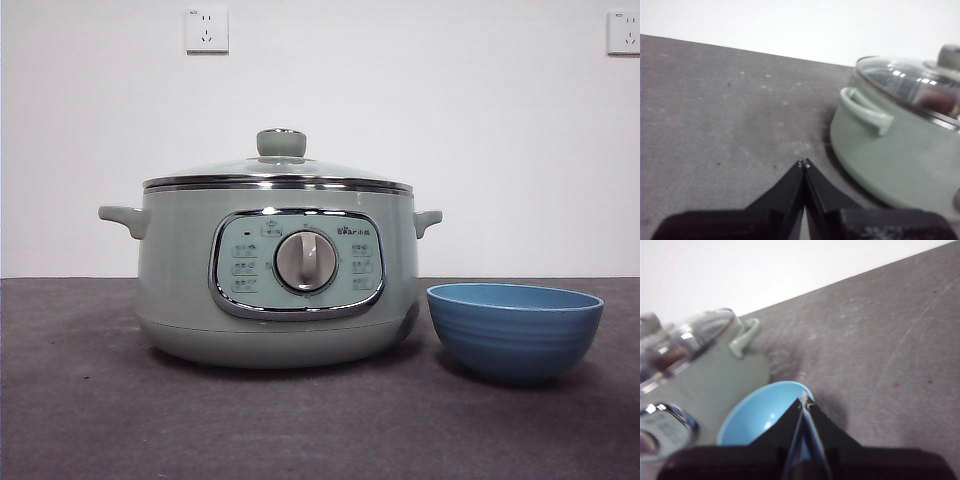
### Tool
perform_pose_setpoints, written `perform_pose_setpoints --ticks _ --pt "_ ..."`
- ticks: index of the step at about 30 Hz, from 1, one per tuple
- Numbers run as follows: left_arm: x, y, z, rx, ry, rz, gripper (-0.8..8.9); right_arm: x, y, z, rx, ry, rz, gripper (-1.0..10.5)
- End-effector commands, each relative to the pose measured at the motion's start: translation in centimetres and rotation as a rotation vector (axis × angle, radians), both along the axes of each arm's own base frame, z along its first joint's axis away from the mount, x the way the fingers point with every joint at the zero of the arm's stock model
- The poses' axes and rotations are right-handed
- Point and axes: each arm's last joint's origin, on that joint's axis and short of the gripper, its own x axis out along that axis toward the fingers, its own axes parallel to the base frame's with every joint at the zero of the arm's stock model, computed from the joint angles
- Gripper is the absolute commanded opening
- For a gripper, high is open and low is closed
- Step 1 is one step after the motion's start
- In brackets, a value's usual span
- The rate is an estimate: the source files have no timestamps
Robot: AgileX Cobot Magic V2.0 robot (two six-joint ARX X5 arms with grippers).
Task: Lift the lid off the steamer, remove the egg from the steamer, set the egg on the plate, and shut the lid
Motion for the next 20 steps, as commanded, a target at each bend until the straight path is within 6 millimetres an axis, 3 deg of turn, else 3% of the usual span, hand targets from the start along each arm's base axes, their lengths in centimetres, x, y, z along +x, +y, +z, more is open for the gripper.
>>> perform_pose_setpoints --ticks 1,9,20 --pt "-0.4 -0.1 1.6 -0.046 -0.026 -0.008 -0.07 -0.2 0.0 1.6 0.057 -0.026 -0.001 -0.1" --pt "-1.9 -0.4 6.6 -0.064 -0.061 -0.095 -0.07 -0.3 0.3 6.3 0.051 -0.010 0.095 -0.1" --pt "-3.4 -1.1 13.2 -0.052 0.043 -0.298 -0.07 0.9 1.1 13.3 -0.170 0.123 0.354 -0.1"
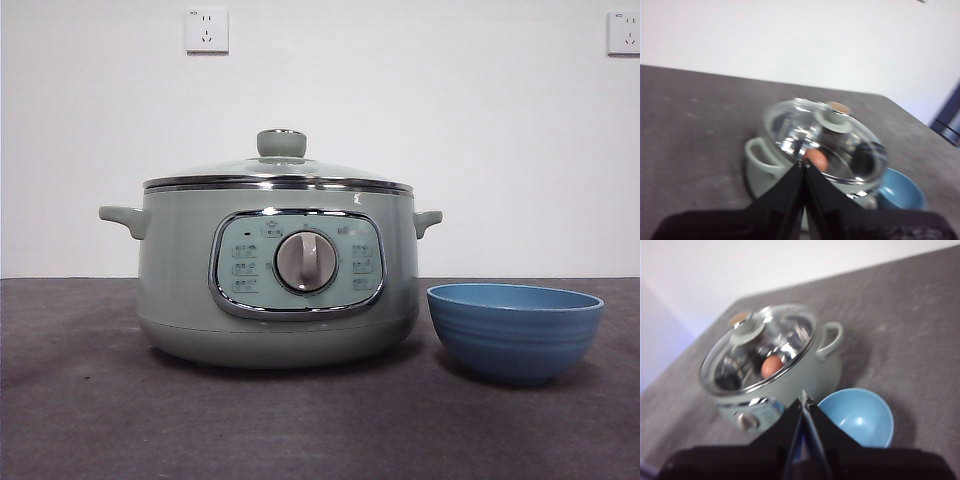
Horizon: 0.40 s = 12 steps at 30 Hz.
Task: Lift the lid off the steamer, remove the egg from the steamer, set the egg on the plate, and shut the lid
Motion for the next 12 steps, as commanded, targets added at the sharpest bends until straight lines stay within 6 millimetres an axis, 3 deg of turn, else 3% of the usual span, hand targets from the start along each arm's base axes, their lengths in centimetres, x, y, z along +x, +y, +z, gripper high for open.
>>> perform_pose_setpoints --ticks 1,7,12 --pt "-0.2 -0.2 1.4 0.030 0.015 -0.073 -0.07 0.2 0.2 2.0 -0.113 -0.026 0.079 -0.1" --pt "0.0 -0.5 3.7 0.043 0.100 -0.233 -0.07 0.6 0.7 5.8 -0.224 0.036 0.225 -0.1" --pt "0.4 -0.6 4.8 0.034 0.143 -0.318 -0.07 0.5 1.2 7.7 -0.206 0.105 0.376 -0.1"
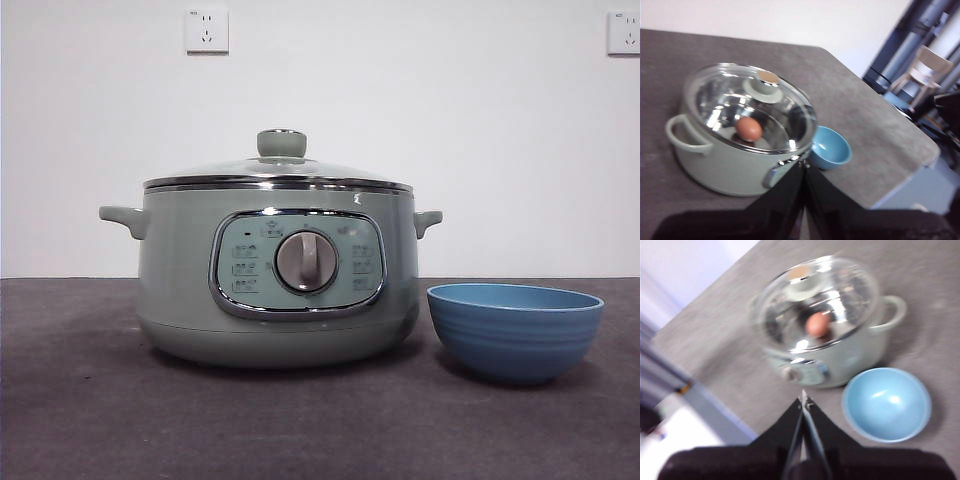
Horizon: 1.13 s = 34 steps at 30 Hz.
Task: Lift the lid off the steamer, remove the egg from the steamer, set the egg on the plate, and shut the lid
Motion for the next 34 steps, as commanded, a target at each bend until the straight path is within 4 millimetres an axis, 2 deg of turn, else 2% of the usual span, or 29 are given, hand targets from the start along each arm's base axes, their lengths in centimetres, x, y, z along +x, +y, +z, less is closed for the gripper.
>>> perform_pose_setpoints --ticks 1,7,11,13,16,17,21,26,34 --pt "0.0 -0.1 0.4 0.022 -0.007 -0.046 -0.07 -0.2 0.3 0.7 -0.014 0.010 0.078 -0.1" --pt "0.1 -0.1 0.4 0.024 0.012 -0.050 -0.06 -0.2 0.6 0.8 -0.034 0.031 0.118 -0.1" --pt "0.1 -0.1 0.4 0.014 0.022 -0.050 0.13 -0.2 0.6 0.8 -0.034 0.029 0.120 0.3" --pt "0.1 -0.1 0.4 -0.003 0.039 -0.043 1.47 -0.2 0.6 0.8 -0.031 0.034 0.117 1.9" --pt "0.2 -0.1 0.4 -0.007 0.044 -0.040 4.42 -0.2 0.6 0.8 -0.019 0.049 0.105 4.6" --pt "0.2 -0.1 0.4 -0.007 0.043 -0.040 4.87 -0.2 0.6 0.8 -0.015 0.055 0.100 5.1" --pt "0.5 -0.1 0.9 -0.005 0.024 -0.057 4.96 -0.2 0.6 0.8 -0.004 0.071 0.090 5.4" --pt "1.5 -0.4 2.6 0.001 0.005 -0.096 4.96 -0.2 0.6 0.8 -0.004 0.071 0.090 5.4" --pt "5.3 -1.5 5.7 0.060 0.018 -0.155 4.96 -0.2 0.6 0.8 -0.004 0.071 0.090 5.4"
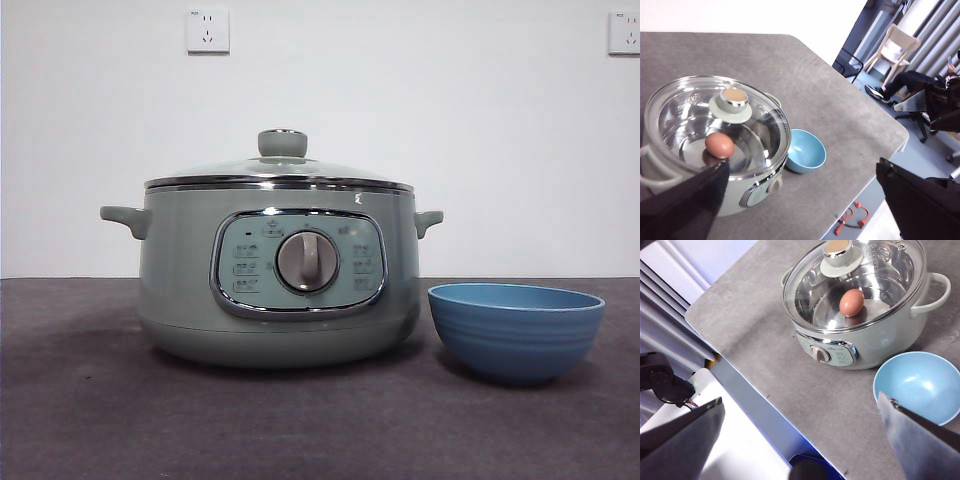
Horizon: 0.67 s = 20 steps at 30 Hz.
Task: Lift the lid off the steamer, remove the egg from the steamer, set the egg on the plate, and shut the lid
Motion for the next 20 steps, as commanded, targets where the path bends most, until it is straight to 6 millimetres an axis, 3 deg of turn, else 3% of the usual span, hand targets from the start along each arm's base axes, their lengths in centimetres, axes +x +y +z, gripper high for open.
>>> perform_pose_setpoints --ticks 1,11,20 --pt "1.7 -0.6 0.6 0.037 -0.007 -0.022 4.96 0.0 0.0 0.1 0.003 -0.005 0.001 5.4" --pt "8.6 -5.5 1.0 0.161 -0.066 -0.018 4.96 0.7 0.1 -0.2 0.000 0.020 0.001 5.4" --pt "14.6 -10.6 -2.5 0.292 -0.139 0.023 4.95 1.5 0.2 -0.5 -0.003 0.057 -0.003 5.4"
